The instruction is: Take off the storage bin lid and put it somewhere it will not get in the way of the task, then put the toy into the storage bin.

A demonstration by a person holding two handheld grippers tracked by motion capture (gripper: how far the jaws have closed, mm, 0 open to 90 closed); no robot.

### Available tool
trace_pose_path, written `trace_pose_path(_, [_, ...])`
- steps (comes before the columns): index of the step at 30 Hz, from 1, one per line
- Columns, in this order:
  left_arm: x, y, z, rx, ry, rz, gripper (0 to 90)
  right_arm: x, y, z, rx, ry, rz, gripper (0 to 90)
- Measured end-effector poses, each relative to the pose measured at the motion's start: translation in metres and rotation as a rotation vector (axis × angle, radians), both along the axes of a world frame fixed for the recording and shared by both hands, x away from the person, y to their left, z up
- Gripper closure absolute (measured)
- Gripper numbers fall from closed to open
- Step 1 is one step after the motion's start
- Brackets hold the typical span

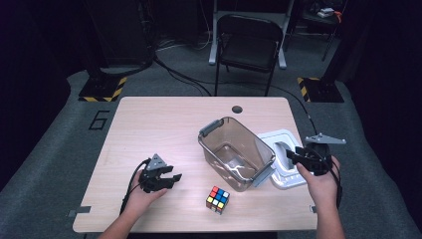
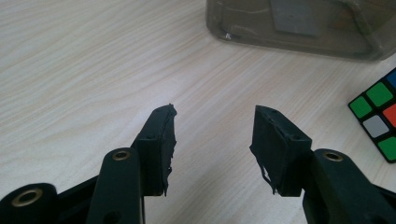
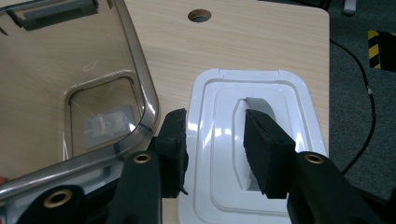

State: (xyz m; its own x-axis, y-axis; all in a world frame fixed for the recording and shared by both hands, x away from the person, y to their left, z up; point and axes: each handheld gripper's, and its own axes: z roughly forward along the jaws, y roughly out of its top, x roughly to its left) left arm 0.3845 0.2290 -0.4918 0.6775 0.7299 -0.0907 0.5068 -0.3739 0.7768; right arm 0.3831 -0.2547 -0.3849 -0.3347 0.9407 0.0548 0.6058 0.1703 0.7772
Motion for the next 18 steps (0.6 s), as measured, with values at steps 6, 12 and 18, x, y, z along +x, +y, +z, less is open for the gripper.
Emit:
trace_pose_path(6, [-0.001, -0.004, 0.001, -0.001, 0.01, -0.013, 49.0, -0.009, 0.003, -0.008, -0.016, 0.0, 0.023, 52.9])
trace_pose_path(12, [-0.001, -0.009, 0.002, -0.001, 0.012, -0.023, 48.2, -0.018, 0.005, -0.019, -0.023, 0.008, 0.045, 52.1])
trace_pose_path(18, [-0.004, -0.013, 0.006, 0.003, 0.002, -0.051, 48.6, -0.031, 0.01, -0.019, -0.015, -0.006, 0.072, 51.2])
